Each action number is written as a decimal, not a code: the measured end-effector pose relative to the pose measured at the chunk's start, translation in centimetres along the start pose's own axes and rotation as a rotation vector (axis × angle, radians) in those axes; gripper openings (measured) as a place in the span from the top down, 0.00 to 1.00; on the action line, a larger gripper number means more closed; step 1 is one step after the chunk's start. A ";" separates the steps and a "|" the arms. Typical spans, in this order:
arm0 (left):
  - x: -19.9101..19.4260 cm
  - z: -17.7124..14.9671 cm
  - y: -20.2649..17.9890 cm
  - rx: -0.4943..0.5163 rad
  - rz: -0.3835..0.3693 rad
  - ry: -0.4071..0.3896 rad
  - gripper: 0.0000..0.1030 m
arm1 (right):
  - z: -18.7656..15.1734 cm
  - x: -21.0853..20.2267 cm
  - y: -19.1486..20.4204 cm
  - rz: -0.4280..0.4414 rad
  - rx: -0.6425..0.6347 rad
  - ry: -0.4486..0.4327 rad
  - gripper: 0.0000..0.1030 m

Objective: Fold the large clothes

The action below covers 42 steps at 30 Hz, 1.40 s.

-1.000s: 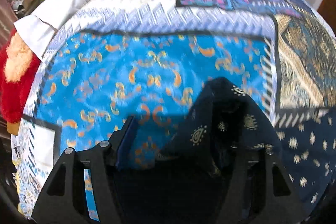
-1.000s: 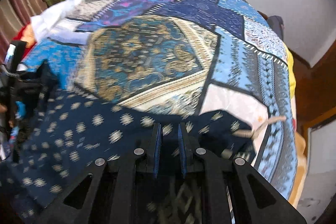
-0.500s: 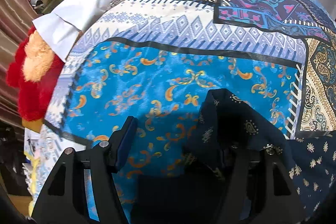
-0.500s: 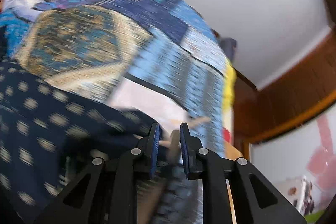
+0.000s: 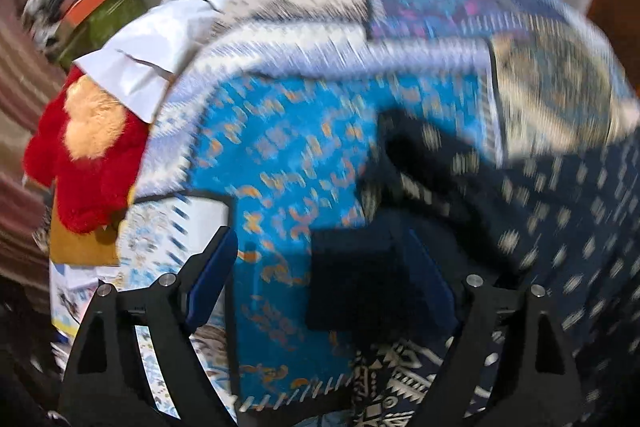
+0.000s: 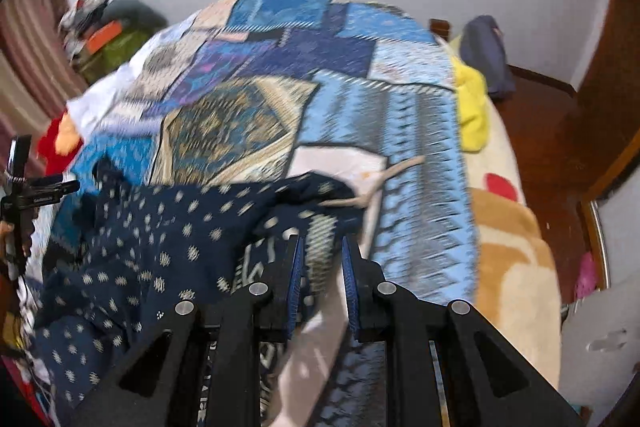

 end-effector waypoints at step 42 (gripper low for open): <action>1.2 -4.1 1.0 -0.062 -0.022 0.005 0.03 | -5.2 4.3 2.7 0.149 0.154 0.112 0.30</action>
Point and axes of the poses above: each gripper's, at about its wrist camera, not at the fingertips, and x roughly the way its jaws point, y to its left, z to its top, the point moved 6 cm from there along x, roughly the way its jaws point, and after that the axes turned 9 degrees about -x, right-handed, at the moved point
